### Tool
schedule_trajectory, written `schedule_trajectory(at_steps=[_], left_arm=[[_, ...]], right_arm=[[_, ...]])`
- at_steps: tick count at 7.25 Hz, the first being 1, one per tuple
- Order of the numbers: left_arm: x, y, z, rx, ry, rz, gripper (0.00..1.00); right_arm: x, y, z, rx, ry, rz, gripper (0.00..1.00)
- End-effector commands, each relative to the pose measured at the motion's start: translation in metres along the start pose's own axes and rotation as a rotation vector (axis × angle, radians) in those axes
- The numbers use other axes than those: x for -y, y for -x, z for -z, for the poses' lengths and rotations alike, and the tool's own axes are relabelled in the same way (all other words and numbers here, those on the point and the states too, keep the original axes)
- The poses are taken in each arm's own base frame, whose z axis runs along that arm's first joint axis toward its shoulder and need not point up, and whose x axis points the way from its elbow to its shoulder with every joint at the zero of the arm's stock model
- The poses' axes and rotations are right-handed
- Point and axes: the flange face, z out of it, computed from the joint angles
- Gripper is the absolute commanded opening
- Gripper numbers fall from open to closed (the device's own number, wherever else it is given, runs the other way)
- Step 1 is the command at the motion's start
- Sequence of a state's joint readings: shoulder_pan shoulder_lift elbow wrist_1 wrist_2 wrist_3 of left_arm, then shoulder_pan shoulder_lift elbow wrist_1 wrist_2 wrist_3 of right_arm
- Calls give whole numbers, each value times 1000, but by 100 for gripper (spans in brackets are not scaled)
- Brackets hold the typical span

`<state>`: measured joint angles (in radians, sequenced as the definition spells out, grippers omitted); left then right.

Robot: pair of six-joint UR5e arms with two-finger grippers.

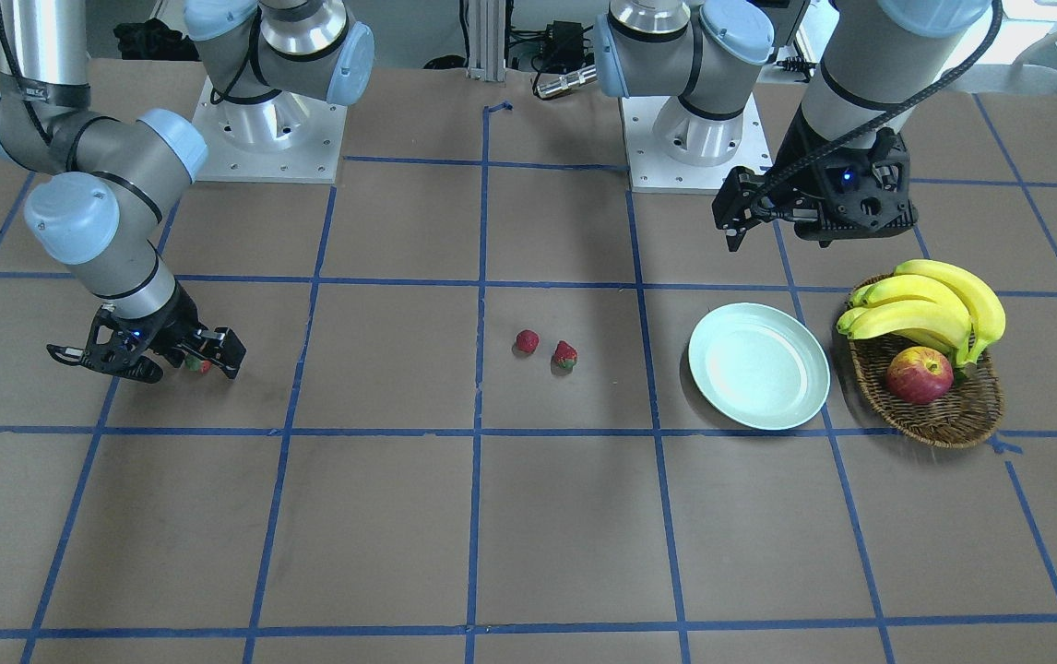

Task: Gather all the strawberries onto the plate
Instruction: 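Close the right gripper on the far strawberry, then carry the strawberry toward the plate and release it near the others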

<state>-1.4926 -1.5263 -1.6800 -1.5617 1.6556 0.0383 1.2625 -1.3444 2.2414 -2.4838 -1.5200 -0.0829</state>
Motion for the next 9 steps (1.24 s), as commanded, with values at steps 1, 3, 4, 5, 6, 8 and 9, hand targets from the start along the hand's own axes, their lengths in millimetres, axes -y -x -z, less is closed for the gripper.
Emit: schedule_trajectory(at_steps=[1,3,4,5,6,8,9], left_arm=[[0,0,0,1,0,-1,100],[0,0,-1,1,3,-2,100],[0,0,-1,1,1,-2,100],[0,0,-1,1,1,0,100],[1,-1,-1,0,-1,-1,100],[1,-1,-1,0,-1,-1,100],[0,-1,0,0,-1,-1,100]], right_arm=[[-1,0,-1,-3,4,27,51],[-1,-2,0,-18,6,27,22],[0,-2,4,-20,1,25,16],[2,0,10,-48,-7,19,7],[-3,25,23,-35,-39,52,5],[-22,167,62,-13,-78,108,3],[-22,233,88,0,-52,71,2]])
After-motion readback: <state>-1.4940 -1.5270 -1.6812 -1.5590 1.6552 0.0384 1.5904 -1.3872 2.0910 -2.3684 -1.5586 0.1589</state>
